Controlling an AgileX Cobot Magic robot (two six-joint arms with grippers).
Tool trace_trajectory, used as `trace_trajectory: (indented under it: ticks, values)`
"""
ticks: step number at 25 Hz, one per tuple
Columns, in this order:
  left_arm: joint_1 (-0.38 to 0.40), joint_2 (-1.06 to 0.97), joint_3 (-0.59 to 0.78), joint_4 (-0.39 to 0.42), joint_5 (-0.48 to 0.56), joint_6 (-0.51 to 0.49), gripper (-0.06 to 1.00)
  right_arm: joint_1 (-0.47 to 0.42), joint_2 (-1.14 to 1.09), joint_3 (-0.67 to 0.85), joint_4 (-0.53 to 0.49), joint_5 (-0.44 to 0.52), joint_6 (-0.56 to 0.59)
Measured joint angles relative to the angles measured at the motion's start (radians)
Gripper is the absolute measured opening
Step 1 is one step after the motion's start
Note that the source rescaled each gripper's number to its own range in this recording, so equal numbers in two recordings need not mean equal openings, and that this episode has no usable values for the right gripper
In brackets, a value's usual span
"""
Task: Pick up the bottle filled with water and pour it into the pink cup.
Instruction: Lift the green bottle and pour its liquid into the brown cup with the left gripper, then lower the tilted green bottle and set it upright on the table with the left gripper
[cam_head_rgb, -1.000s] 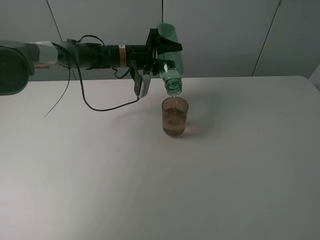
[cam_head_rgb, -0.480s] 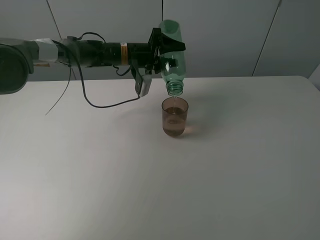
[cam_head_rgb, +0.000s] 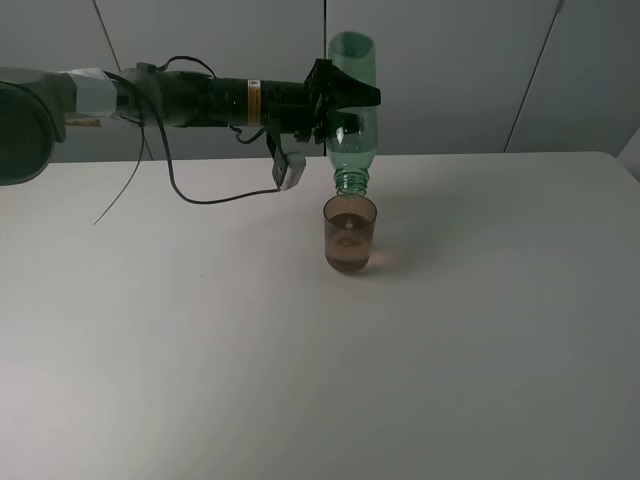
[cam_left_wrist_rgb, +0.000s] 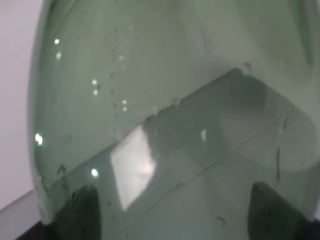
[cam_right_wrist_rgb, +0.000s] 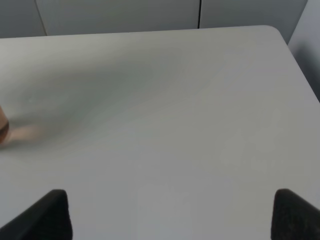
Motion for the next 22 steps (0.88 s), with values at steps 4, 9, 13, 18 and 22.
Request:
trace_trajectory:
  ticks: [4, 9, 13, 18, 22]
  values:
    - [-0.009, -0.013, 0.000, 0.026, 0.000, 0.035, 0.00, 0.000, 0.000, 0.000, 0.000, 0.000, 0.000]
    - [-0.018, -0.021, -0.002, 0.037, -0.002, 0.045, 0.00, 0.000, 0.000, 0.000, 0.000, 0.000, 0.000]
    - [-0.018, -0.021, -0.002, 0.041, -0.002, 0.023, 0.00, 0.000, 0.000, 0.000, 0.000, 0.000, 0.000]
    - [-0.016, -0.021, -0.002, 0.028, 0.002, -0.107, 0.00, 0.000, 0.000, 0.000, 0.000, 0.000, 0.000]
    - [-0.001, -0.023, 0.002, 0.017, 0.015, -0.347, 0.00, 0.000, 0.000, 0.000, 0.000, 0.000, 0.000]
